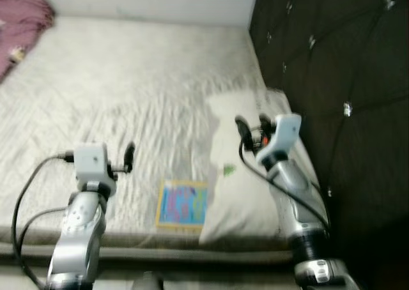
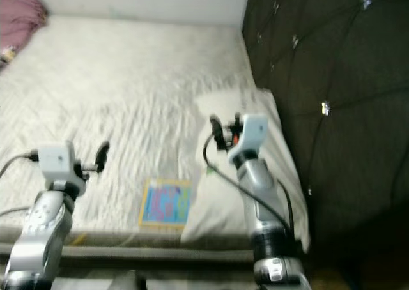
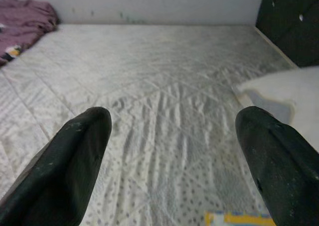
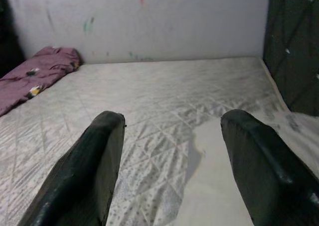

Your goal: Clean up the room

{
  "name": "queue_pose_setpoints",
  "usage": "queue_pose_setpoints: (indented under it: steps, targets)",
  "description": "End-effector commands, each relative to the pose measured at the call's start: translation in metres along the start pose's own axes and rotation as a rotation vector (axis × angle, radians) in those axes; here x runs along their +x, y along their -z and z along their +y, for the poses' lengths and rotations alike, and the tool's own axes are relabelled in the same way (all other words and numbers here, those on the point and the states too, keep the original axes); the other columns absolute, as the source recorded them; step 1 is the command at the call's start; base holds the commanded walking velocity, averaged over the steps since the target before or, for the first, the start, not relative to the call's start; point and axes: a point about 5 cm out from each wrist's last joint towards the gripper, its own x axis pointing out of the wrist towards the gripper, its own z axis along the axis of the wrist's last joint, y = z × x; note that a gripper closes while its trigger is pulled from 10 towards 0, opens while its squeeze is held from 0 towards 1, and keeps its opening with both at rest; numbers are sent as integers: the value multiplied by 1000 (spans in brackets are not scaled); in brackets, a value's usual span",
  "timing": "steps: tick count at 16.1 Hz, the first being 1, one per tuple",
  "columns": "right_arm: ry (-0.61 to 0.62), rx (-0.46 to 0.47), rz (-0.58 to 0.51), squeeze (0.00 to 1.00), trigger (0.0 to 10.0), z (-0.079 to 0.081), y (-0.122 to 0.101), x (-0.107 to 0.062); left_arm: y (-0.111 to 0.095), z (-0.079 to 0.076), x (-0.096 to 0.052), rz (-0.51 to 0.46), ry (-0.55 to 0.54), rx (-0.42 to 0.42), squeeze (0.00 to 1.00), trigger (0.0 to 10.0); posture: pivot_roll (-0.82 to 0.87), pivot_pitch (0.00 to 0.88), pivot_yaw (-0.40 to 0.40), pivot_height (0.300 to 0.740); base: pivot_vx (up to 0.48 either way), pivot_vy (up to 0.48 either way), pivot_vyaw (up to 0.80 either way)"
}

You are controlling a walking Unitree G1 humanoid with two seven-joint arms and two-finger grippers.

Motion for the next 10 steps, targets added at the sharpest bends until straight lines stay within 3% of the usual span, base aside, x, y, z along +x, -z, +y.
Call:
queue_pose_setpoints:
  steps: [1, 4, 8, 10]
  targets:
    - [3, -16, 2, 0, 10000, -1, -1, -1, 4, -2, 1, 16, 10, -1, 0, 10000, -2, 0, -65, 740, 0, 0, 0]
    - [21, -32, -1, 0, 10000, -4, -2, -1, 4, -7, 2, 14, 21, -13, 0, 10000, -8, 0, -63, 740, 0, 115, 0]
    - [33, -48, 27, 0, 10000, -9, 1, -3, 5, -9, 2, 15, 37, -21, 0, 10000, -9, 0, -65, 740, 0, 480, 0]
    - [32, -48, 25, 0, 10000, -8, 1, -2, 6, -9, 2, 13, 36, -20, 0, 10000, -10, 0, -65, 740, 0, 480, -606]
